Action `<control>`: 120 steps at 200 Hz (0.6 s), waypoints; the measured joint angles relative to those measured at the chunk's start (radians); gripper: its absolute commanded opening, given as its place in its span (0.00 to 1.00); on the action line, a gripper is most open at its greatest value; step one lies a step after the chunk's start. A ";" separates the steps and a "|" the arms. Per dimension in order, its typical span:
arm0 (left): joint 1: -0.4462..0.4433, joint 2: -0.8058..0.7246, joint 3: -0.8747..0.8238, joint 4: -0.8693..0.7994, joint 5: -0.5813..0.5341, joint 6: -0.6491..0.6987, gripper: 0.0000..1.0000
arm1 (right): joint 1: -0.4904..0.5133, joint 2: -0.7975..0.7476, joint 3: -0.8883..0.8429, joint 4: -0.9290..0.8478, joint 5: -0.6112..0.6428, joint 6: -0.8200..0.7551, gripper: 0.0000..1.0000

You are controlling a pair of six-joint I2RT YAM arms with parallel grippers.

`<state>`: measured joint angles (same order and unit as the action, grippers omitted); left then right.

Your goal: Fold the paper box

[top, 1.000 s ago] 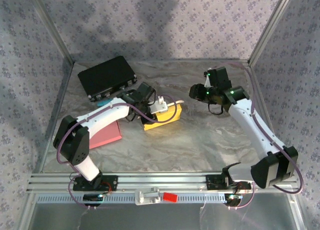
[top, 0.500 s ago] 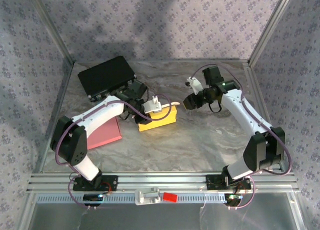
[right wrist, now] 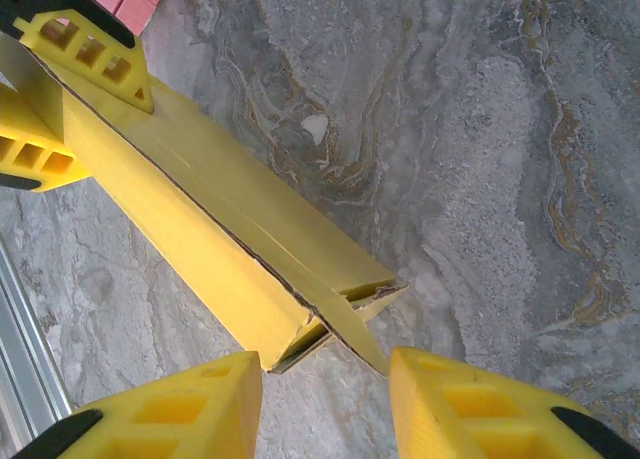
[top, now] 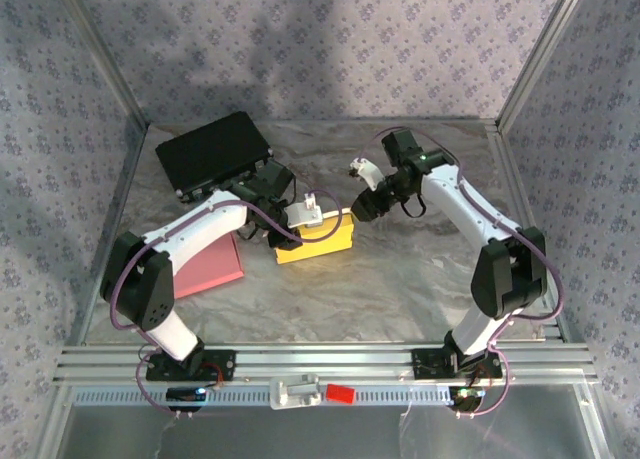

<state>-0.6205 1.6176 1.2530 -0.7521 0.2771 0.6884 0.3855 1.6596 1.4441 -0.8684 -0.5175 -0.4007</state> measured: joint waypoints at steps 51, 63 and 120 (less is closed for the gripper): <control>0.003 0.000 0.000 -0.002 0.004 0.000 0.33 | 0.005 0.022 0.023 -0.016 0.005 -0.003 0.24; 0.003 0.000 0.000 -0.002 0.004 0.000 0.33 | 0.008 0.025 0.028 -0.017 0.005 -0.003 0.24; 0.003 0.000 0.000 -0.002 0.004 0.000 0.33 | 0.019 0.041 0.040 -0.019 0.046 -0.003 0.21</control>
<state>-0.6170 1.6176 1.2533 -0.7540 0.2813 0.6880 0.4049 1.7004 1.4841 -0.8871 -0.4717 -0.4042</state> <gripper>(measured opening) 0.334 0.228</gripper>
